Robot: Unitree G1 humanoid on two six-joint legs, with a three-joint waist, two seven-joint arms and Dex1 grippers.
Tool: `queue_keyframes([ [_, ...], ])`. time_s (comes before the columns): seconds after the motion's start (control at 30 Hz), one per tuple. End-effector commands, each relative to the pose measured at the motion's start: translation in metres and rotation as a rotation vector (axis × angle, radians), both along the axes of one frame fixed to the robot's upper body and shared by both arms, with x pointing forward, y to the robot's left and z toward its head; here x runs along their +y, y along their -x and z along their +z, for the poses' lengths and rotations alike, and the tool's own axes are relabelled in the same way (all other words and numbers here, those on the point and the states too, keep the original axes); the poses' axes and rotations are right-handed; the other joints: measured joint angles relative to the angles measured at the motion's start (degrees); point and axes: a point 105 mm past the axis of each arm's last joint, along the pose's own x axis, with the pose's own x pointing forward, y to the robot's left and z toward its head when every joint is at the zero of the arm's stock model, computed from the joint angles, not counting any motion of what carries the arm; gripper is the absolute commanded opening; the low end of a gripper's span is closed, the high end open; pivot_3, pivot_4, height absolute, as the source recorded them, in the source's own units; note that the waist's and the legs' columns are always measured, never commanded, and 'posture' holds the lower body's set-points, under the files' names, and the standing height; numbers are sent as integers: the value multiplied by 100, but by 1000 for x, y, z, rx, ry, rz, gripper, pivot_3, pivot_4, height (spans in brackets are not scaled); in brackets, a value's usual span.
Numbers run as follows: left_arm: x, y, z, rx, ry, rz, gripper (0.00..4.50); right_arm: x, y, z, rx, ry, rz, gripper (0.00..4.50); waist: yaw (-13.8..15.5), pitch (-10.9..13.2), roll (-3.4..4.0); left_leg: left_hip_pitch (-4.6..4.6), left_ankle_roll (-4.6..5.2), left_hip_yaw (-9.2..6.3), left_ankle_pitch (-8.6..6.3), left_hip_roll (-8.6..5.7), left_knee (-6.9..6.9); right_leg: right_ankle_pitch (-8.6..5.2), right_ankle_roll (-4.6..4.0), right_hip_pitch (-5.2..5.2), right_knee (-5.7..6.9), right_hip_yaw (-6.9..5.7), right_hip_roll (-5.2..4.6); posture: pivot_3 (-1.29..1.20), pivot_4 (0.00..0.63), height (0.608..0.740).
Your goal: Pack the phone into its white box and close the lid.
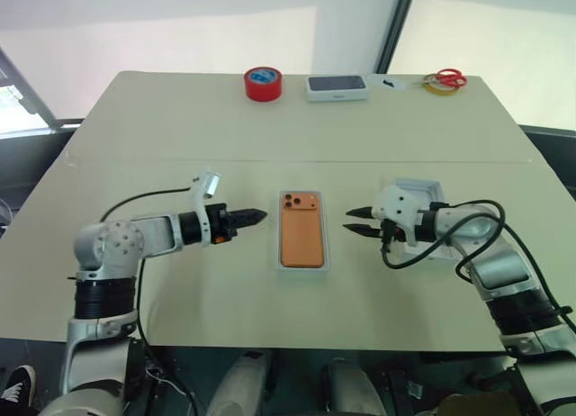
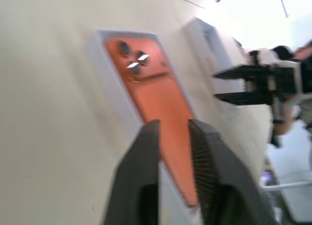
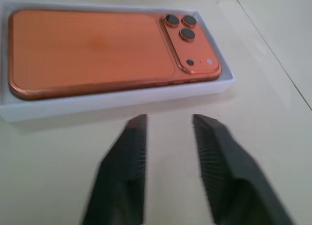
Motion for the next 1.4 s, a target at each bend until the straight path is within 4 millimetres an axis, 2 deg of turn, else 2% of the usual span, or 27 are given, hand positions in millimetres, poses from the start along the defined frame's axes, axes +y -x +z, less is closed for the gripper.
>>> queue_keyframes([
  [0.03,-2,-4,-13,-193,-265,-66,0,6,-8,-1,-64,37,6,56,1,1,4,0,0,2,0,0,-1,0,-1,-1,0,2,-1,0,150,736],
  [0.13,-3,0,-31,-297,-432,-180,0,8,-6,-13,-59,87,26,56,2,5,11,0,-1,5,0,0,-5,-4,-11,-1,-1,4,0,0,150,736],
  [0.33,-32,6,-44,-347,-360,-315,0,11,-5,-16,-59,93,40,56,15,12,21,0,0,2,-1,0,-8,-7,-14,-4,-1,3,1,0,150,736],
  [0.47,-61,4,-51,-356,-326,-395,0,9,-7,-12,-70,101,34,56,29,11,22,0,0,1,-1,0,-7,-1,-3,-3,0,2,1,0,150,736],
  [0.73,-121,-7,-40,-424,-263,-493,0,-24,-13,-5,-80,144,-50,56,129,12,20,-1,4,-1,-1,-13,6,1,1,4,-1,-2,-8,0,150,736],
  [0.87,-144,-14,-41,-454,-275,-524,0,-42,-13,-4,-82,176,-86,56,163,13,19,-2,4,-1,-1,-13,8,1,3,4,-2,-3,-8,0,150,736],
  [1.03,-152,-21,-42,-461,-265,-520,0,-50,-8,-4,-70,185,-103,56,145,12,19,-2,5,-1,0,-12,8,2,4,4,-1,-4,-7,0,150,736],
  [1.17,-149,-27,-43,-469,-275,-494,0,-55,-2,-6,-67,199,-106,56,152,13,19,-2,5,-5,0,-12,12,2,5,7,-1,-8,-7,0,150,736],
  [1.27,-146,-30,-44,-472,-279,-472,0,-54,7,-10,10,182,-91,56,151,12,19,-2,5,-5,0,-12,15,2,5,8,-1,-8,-7,0,150,736],
  [1.4,-143,-31,-44,-474,-271,-461,0,-52,6,-8,-1,185,-99,56,135,13,19,-2,5,-6,0,-12,15,2,6,8,0,-9,-7,0,150,736],
])
